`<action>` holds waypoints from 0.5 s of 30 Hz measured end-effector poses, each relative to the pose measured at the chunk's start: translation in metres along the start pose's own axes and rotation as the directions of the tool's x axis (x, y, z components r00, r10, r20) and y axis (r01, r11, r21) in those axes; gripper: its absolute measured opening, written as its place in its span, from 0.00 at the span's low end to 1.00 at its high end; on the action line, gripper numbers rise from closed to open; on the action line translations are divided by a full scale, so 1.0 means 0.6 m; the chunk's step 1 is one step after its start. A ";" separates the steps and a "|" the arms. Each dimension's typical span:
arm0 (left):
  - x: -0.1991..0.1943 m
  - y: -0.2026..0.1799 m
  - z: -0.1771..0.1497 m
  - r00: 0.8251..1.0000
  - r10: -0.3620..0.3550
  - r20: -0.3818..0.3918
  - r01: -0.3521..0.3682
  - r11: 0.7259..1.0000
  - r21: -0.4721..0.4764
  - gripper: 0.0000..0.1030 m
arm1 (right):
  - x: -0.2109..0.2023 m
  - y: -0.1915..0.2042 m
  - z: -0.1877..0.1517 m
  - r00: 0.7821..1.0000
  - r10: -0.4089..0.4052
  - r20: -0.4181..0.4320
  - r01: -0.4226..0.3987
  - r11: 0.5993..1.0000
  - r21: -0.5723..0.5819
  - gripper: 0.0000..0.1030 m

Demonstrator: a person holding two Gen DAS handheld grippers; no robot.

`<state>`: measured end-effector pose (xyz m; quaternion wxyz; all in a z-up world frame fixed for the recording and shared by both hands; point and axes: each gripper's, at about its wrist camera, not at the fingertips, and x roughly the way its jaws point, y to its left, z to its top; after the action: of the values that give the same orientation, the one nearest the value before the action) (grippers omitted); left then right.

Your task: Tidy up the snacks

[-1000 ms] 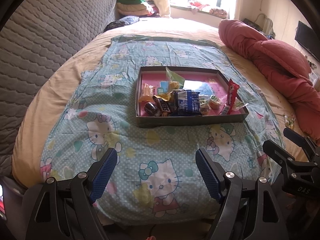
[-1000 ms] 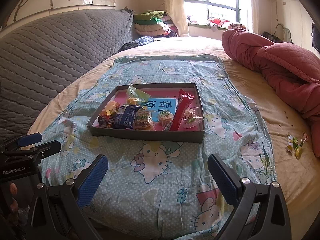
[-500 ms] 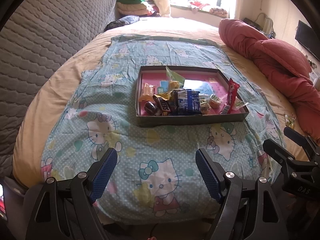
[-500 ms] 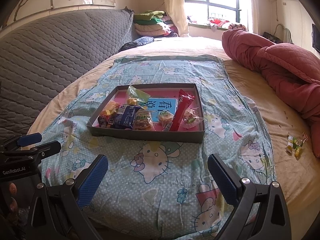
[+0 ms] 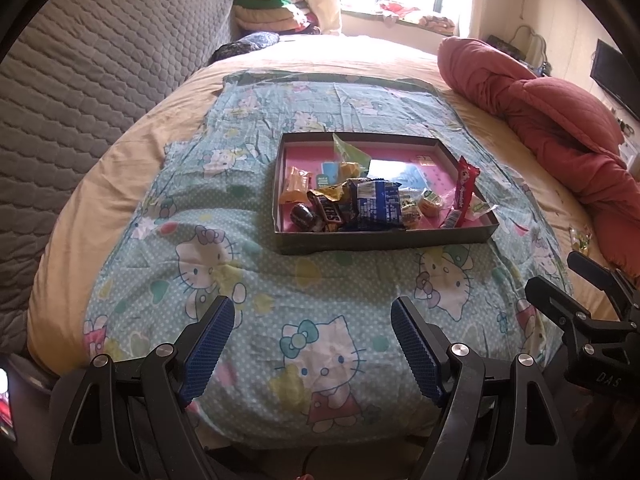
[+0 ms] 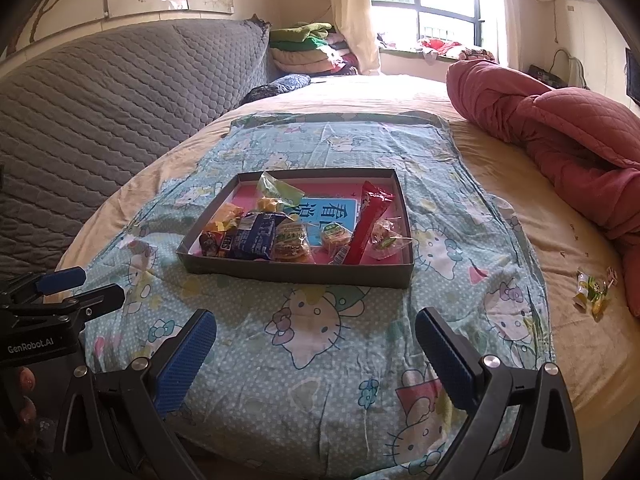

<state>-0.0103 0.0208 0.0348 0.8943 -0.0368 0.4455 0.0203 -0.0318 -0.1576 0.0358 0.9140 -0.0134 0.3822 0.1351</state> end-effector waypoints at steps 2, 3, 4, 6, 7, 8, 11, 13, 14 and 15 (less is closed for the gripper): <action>-0.001 0.000 0.000 1.000 0.001 0.002 -0.001 1.000 0.001 0.79 | 0.000 0.000 0.000 1.000 0.000 0.000 0.000 1.000 0.000 0.98; -0.001 0.001 0.000 1.000 0.001 0.002 -0.001 1.000 0.000 0.79 | 0.000 0.000 0.000 1.000 0.000 0.001 0.000 1.000 0.001 0.98; 0.000 0.000 0.000 1.000 0.001 0.002 -0.001 1.000 0.000 0.79 | 0.000 -0.001 0.000 1.000 -0.001 0.002 0.001 1.000 0.003 0.98; 0.000 0.001 0.000 1.000 -0.001 0.001 0.001 1.000 -0.002 0.79 | 0.001 -0.001 0.000 1.000 0.000 0.002 0.000 1.000 0.005 0.98; 0.000 0.000 0.000 1.000 -0.001 0.001 0.001 1.000 -0.002 0.79 | 0.000 -0.001 0.000 1.000 0.000 0.003 0.000 1.000 0.003 0.98; 0.000 0.000 0.000 1.000 -0.001 -0.001 0.001 1.000 -0.001 0.79 | 0.001 -0.002 0.001 1.000 0.000 0.003 0.000 1.000 0.003 0.98; 0.002 0.000 -0.001 1.000 -0.004 -0.003 0.003 1.000 -0.001 0.79 | 0.001 -0.003 0.001 1.000 0.002 0.001 -0.002 1.000 0.007 0.98; 0.006 0.001 -0.002 1.000 -0.013 -0.003 0.013 1.000 -0.004 0.79 | 0.004 -0.004 0.000 1.000 0.002 0.001 -0.002 1.000 0.007 0.98; 0.008 0.002 -0.003 1.000 -0.015 -0.004 0.015 1.000 -0.006 0.79 | 0.005 -0.003 -0.001 1.000 -0.002 0.002 0.001 1.000 0.002 0.98; 0.012 0.004 -0.005 1.000 -0.021 -0.007 0.020 1.000 -0.011 0.79 | 0.006 -0.001 -0.002 1.000 -0.006 0.005 0.006 1.000 -0.006 0.98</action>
<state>-0.0085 0.0227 0.0275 0.8926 -0.0465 0.4482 0.0136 -0.0301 -0.1576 0.0323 0.9153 -0.0168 0.3795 0.1337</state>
